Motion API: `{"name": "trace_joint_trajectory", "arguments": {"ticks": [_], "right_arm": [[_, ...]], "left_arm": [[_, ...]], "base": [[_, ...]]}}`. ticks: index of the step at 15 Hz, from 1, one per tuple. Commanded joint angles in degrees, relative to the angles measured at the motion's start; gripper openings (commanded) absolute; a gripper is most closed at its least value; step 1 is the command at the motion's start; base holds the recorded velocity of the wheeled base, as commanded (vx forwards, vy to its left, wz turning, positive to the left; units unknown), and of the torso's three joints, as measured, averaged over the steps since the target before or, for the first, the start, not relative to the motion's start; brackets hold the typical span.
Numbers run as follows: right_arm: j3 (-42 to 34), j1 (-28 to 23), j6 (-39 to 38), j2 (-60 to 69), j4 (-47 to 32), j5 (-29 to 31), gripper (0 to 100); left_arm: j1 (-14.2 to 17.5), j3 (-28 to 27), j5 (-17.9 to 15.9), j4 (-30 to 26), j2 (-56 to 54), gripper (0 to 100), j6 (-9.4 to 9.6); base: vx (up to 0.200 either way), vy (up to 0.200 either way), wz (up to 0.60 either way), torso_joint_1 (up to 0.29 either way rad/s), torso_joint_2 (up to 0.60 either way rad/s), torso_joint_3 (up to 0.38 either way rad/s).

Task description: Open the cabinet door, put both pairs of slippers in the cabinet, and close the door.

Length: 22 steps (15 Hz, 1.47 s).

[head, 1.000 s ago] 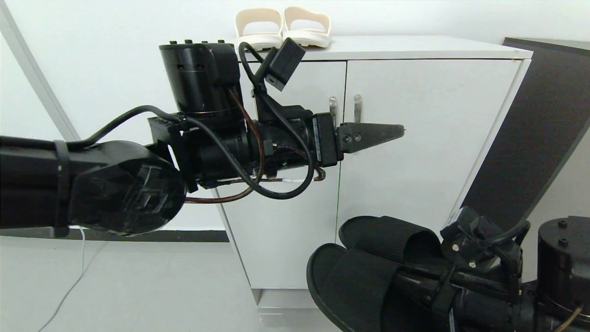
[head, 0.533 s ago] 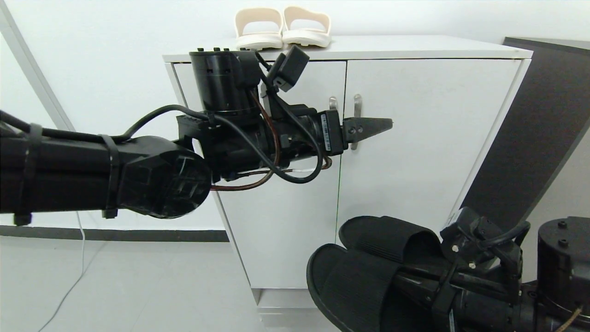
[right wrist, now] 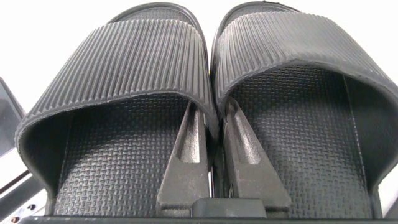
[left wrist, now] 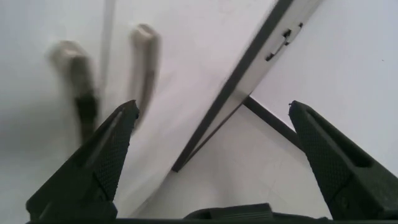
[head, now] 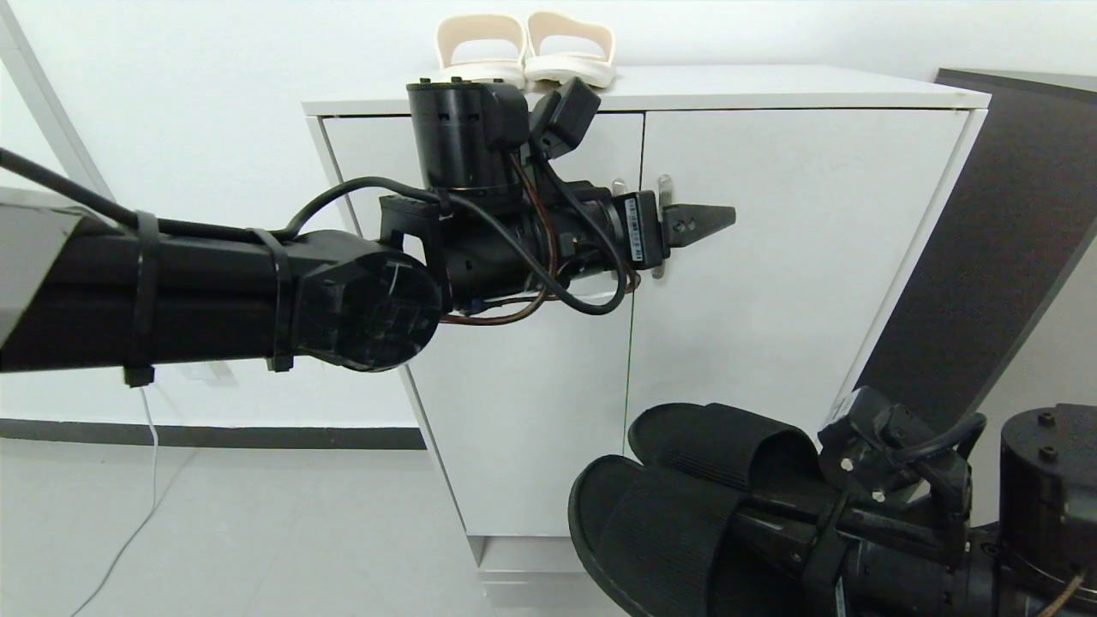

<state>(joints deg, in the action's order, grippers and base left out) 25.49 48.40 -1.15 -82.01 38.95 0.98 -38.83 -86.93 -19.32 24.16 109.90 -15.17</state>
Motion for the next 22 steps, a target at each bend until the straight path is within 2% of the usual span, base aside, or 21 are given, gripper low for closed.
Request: {"name": "trace_joint_trajectory", "arguments": {"ticks": [1, 7, 12, 13, 16, 20, 22], "right_arm": [[0.0, 0.12, 0.0, 0.0, -0.01, -0.01, 0], [0.09, 0.21, 0.0, 0.0, 0.07, -0.1, 0], [0.0, 0.29, 0.0, -0.08, -0.01, -0.1, 0], [-0.09, 0.29, 0.0, -0.08, -0.01, -0.1, 0], [-0.53, 0.65, 0.71, 0.09, -0.1, -0.1, 0], [-0.62, 0.65, 0.71, 0.0, -0.1, -1.15, 0], [-2.02, 1.09, 0.71, 1.67, -0.1, -6.25, 0]], "left_arm": [[0.51, -0.43, -0.01, -0.17, 0.23, 100, -0.04], [0.51, -7.29, 0.07, -3.95, 4.45, 100, -0.04], [0.51, -7.99, -0.01, -3.95, 5.33, 100, -0.13], [0.51, -7.81, -0.01, -3.95, 5.15, 0, -0.13], [0.16, -5.62, 0.69, -3.77, 3.3, 0, 0.22], [-2.31, -0.34, 0.87, -3.24, -0.83, 0, 0.31], [-3.18, 2.03, 0.87, -3.24, -3.55, 0, 0.31]], "base": [[0.0, 0.0, 0.0, 0.0, 0.0, 0.0], [0.0, 0.0, 0.0, 0.0, 0.0, 0.0], [0.0, 0.0, 0.0, 0.0, 0.0, 0.0], [0.0, 0.0, 0.0, 0.0, 0.0, 0.0], [0.0, 0.0, 0.0, 0.0, 0.0, 0.0], [0.0, 0.0, 0.0, 0.0, 0.0, 0.0], [0.0, 0.0, 0.0, 0.0, 0.0, 0.0]]}}
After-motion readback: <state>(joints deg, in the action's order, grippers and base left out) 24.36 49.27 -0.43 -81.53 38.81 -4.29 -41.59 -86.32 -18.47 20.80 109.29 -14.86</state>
